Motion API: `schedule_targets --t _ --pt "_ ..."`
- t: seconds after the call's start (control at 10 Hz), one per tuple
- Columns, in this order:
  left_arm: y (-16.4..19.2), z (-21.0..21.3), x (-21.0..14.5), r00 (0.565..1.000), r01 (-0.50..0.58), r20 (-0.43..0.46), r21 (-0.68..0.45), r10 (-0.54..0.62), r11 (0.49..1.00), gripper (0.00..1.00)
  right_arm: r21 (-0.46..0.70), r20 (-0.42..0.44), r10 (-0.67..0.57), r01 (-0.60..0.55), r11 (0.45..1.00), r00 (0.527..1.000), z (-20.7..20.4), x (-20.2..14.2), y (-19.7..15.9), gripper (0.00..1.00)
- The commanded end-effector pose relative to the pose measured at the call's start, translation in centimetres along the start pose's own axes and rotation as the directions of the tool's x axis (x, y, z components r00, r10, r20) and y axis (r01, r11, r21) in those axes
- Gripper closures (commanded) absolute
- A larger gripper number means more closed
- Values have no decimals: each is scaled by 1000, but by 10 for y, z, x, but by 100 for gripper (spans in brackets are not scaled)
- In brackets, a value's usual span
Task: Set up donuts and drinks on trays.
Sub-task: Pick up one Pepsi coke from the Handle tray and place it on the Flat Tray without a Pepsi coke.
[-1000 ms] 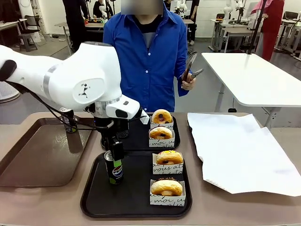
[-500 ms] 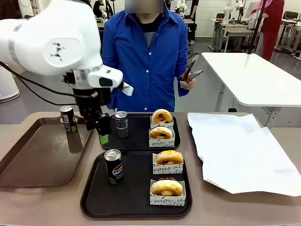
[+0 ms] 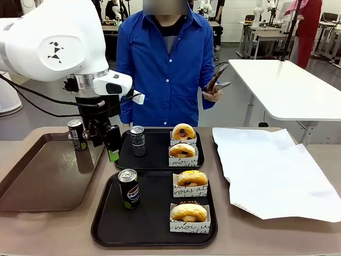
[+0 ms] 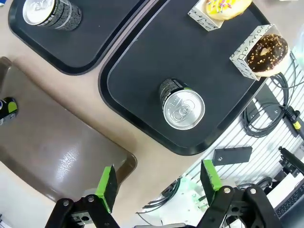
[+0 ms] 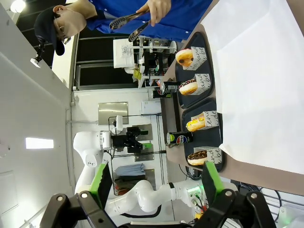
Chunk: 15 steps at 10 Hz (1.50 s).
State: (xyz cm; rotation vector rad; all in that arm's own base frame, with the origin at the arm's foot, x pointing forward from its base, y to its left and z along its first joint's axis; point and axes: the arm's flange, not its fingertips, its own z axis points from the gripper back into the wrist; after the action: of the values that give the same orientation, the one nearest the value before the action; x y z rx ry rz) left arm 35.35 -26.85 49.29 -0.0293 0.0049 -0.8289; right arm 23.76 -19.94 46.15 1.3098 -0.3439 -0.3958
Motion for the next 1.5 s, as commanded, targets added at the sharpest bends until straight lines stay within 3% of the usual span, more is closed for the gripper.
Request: schedule_targets --t 0.0,0.1,0.2,0.3,0.4,0.6,0.7,0.8,1.1,1.3,1.4 --pt "1 1 4 1000 9 8 11 -9 1000 0 17 -3 6 -5 1000 1000 0 0 0 0" --pt "1 1 4 1000 9 8 11 -9 1000 0 17 -3 6 -5 1000 1000 0 0 0 0" --pt "-1 -1 1 1000 2 -2 0 -2 1000 9 17 -3 6 -5 1000 1000 0 0 0 0" --pt "45 22 -13 981 -56 160 -300 108 952 9 17 -3 6 -5 1000 1000 0 0 0 0" --pt "89 38 -56 904 -31 327 -591 275 806 9 17 -3 6 -5 1000 1000 0 0 0 0" --pt "145 39 -133 733 84 465 -786 496 613 9 17 -3 6 -5 1000 1000 0 0 0 0" --pt "155 35 -175 650 156 492 -833 580 531 9 17 -3 6 -5 1000 1000 0 0 0 0" --pt "168 25 -212 584 185 466 -873 664 450 9 17 -3 6 -5 1000 1000 0 0 0 0" --pt "172 -7 -283 445 177 354 -935 822 307 9 17 -3 6 -5 1000 1000 0 0 0 0" --pt "171 -15 -321 375 85 292 -956 880 281 9 17 -3 6 -5 1000 1000 0 0 0 0" --pt "174 -13 -330 370 9 270 -958 889 287 9 17 -3 6 -5 1000 1000 0 0 0 0"
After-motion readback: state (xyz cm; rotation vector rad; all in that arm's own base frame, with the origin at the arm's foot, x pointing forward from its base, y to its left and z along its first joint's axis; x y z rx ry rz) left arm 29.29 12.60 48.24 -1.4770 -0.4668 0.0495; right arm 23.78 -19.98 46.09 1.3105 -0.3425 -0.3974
